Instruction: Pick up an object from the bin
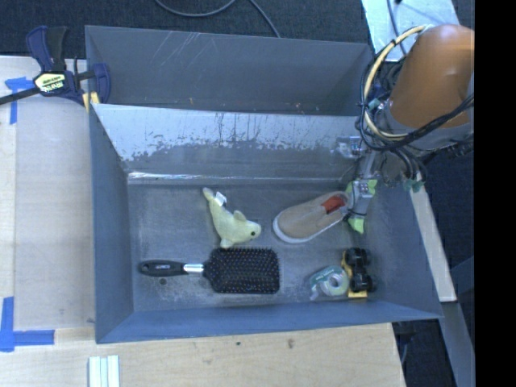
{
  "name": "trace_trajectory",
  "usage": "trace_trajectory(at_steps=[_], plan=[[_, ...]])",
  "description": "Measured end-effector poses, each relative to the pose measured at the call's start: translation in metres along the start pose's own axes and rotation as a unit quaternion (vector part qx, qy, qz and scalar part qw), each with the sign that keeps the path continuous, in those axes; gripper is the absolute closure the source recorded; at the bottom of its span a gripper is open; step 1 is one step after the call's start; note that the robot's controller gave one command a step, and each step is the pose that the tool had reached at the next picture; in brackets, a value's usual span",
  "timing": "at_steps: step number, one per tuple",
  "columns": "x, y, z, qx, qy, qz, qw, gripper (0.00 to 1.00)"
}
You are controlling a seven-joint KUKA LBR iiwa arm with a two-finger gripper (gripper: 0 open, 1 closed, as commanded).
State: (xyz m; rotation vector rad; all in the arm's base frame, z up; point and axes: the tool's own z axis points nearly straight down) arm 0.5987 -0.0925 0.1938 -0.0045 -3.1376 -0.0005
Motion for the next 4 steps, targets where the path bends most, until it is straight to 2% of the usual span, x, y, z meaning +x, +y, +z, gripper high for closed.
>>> trace_trajectory(at_steps=[1, 2, 3, 4], plan=[[-0.001, 0.0, -0.005, 0.0, -0.004, -0.001, 1.0, 0.0], [-0.007, 0.005, 0.041, 0.001, -0.0068, 0.017, 0.9998, 0.0], [0.002, -0.003, 0.072, 0.0, -0.0011, -0.008, 1.0, 0.0], [-0.002, -0.011, 0.076, 0.0, -0.0067, 0.042, 0.9991, 0.0]])
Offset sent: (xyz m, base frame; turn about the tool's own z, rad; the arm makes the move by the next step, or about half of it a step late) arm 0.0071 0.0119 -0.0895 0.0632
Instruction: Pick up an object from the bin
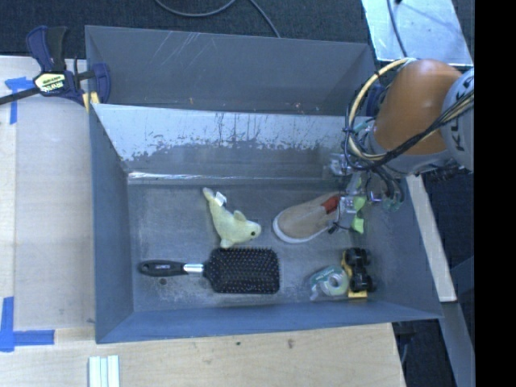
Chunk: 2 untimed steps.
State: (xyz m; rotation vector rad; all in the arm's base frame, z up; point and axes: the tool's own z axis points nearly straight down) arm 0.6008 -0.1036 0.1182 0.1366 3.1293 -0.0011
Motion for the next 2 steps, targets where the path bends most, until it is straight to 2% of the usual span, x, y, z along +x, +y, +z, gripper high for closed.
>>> trace_trajectory(at_steps=[1, 2], plan=[[-0.008, 0.014, 0.014, 0.0, 0.001, 0.006, 1.0, 0.0], [-0.009, 0.017, 0.038, 0.0, -0.0003, 0.021, 0.9998, 0.0]])
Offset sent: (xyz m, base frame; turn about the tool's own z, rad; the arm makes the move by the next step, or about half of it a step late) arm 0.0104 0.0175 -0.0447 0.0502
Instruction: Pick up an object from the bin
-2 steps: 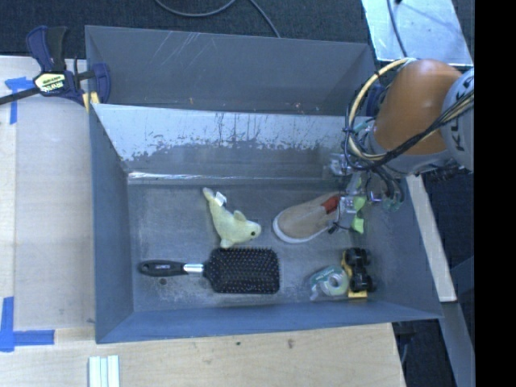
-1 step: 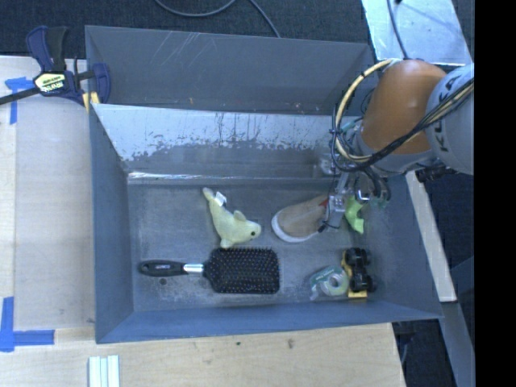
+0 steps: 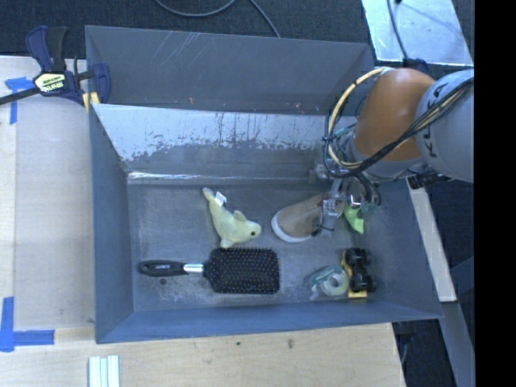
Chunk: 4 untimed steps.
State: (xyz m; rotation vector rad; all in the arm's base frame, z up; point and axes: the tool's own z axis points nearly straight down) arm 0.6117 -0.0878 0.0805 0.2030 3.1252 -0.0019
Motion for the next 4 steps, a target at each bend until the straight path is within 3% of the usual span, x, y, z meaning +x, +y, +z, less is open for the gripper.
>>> trace_trajectory(at_steps=[2, 3, 4], plan=[[0.002, 0.012, 0.007, 0.001, -0.0012, 0.019, 0.9998, 0.0], [0.001, 0.018, 0.008, 0.0, -0.002, 0.033, 0.9995, 1.0], [0.001, 0.017, 0.008, 0.0, -0.0021, 0.037, 0.9993, 1.0]])
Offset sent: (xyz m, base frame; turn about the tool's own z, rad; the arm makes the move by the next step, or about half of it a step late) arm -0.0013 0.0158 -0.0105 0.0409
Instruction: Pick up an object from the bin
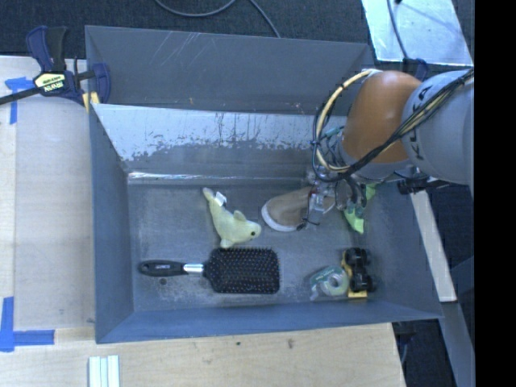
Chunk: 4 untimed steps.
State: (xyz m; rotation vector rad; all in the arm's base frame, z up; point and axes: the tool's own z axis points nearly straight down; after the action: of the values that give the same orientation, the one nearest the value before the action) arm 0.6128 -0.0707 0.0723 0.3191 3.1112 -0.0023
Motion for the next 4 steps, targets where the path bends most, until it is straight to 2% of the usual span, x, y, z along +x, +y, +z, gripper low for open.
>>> trace_trajectory(at_steps=[1, 2, 3, 4], plan=[[0.001, -0.001, -0.043, 0.0, 0.0027, -0.003, 1.0, 1.0], [-0.006, -0.006, -0.093, 0.0, -0.0014, -0.01, 0.9999, 1.0], [-0.006, -0.006, -0.106, 0.0, -0.0027, -0.008, 1.0, 1.0], [0.057, 0.023, -0.129, 0.001, 0.0014, -0.037, 0.9993, 1.0]])
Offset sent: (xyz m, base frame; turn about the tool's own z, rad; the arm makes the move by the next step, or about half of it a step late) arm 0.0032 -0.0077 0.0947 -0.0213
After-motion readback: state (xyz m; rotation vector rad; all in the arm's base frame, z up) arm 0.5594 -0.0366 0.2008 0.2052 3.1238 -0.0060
